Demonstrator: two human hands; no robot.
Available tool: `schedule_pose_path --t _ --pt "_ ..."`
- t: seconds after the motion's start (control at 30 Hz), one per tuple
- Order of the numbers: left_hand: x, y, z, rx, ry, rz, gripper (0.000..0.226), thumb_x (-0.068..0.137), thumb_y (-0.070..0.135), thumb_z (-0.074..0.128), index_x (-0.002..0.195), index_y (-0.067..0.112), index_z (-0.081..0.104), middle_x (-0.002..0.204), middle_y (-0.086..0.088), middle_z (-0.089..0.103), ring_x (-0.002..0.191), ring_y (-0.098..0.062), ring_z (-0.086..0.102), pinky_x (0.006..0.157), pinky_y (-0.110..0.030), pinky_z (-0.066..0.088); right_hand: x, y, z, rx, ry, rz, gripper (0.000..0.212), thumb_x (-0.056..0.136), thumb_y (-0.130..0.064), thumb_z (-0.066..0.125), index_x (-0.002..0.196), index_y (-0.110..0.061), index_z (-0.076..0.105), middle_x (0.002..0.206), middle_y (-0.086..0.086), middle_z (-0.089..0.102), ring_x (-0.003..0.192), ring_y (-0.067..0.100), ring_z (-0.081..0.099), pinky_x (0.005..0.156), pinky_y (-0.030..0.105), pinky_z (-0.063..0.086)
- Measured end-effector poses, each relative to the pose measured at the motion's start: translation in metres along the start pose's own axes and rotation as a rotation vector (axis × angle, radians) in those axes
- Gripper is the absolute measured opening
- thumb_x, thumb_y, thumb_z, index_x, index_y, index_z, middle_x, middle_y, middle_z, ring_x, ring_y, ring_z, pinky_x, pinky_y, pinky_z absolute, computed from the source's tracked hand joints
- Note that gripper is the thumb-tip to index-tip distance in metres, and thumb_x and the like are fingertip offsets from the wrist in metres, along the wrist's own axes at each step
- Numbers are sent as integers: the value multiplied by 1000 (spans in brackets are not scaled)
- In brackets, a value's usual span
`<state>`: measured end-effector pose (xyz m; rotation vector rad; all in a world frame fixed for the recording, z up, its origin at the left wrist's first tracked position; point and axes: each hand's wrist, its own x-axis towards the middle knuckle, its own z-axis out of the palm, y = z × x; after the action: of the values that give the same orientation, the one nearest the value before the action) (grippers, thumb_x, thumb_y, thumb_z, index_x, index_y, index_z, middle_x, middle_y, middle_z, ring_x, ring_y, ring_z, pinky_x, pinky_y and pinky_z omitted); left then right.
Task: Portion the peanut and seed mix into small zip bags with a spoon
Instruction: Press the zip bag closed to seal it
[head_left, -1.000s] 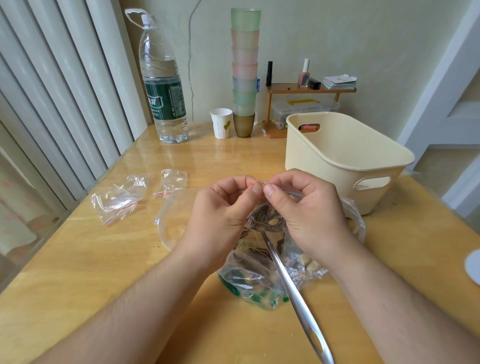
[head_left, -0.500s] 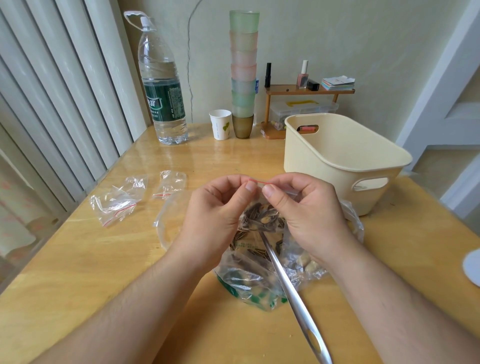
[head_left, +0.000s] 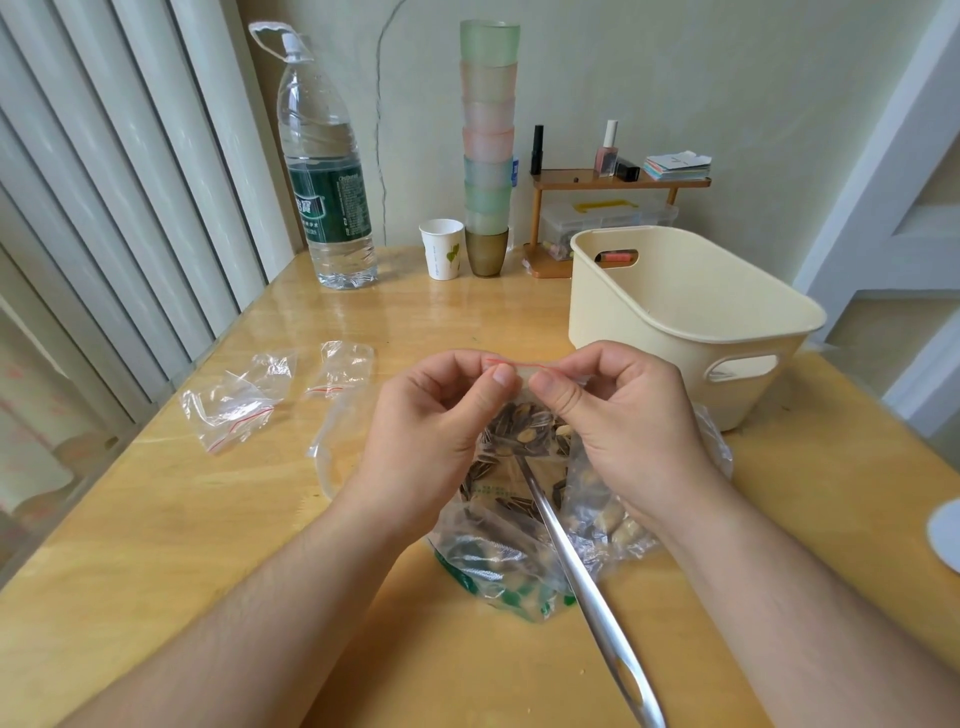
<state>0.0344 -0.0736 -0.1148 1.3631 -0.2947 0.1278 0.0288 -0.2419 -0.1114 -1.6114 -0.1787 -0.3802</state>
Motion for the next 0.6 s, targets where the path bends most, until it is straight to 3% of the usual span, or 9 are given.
schedule_pose_path --t 0.13,0.23,0.37,0.53,0.6 --pt "-2 1 2 -30 -47 -17 22 87 23 72 101 6 73 94 -9 79 90 -18 75 85 -27 60 1 2 -1 -21 -14 -37 23 73 -42 87 79 -24 74 86 13 76 91 38 74 90 60 59" --pt "-1 0 1 0 -93 -16 19 88 23 72 96 6 74 95 -12 79 92 -22 74 86 -31 60 0 2 -1 17 -42 -45 19 74 -35 90 76 -24 74 88 10 78 93 35 76 90 59 59" --pt "-1 0 1 -3 -77 2 18 91 22 71 95 4 73 101 -18 79 96 -30 74 90 -38 62 -2 -2 -1 35 -34 -6 30 66 -49 90 84 -27 79 90 12 79 93 38 76 91 58 60" --pt "1 3 0 -65 -15 -17 10 86 20 74 82 11 73 83 -11 75 76 -16 70 71 -24 57 -1 -4 1 95 -14 41 12 71 -37 82 82 -34 80 80 0 76 77 14 71 76 34 57" --pt "2 4 -2 -68 -4 -37 10 85 19 74 82 10 72 81 -10 74 73 -14 68 67 -23 56 -2 -5 1 115 -13 42 8 75 -35 79 81 -29 80 77 1 74 73 13 67 74 33 56"
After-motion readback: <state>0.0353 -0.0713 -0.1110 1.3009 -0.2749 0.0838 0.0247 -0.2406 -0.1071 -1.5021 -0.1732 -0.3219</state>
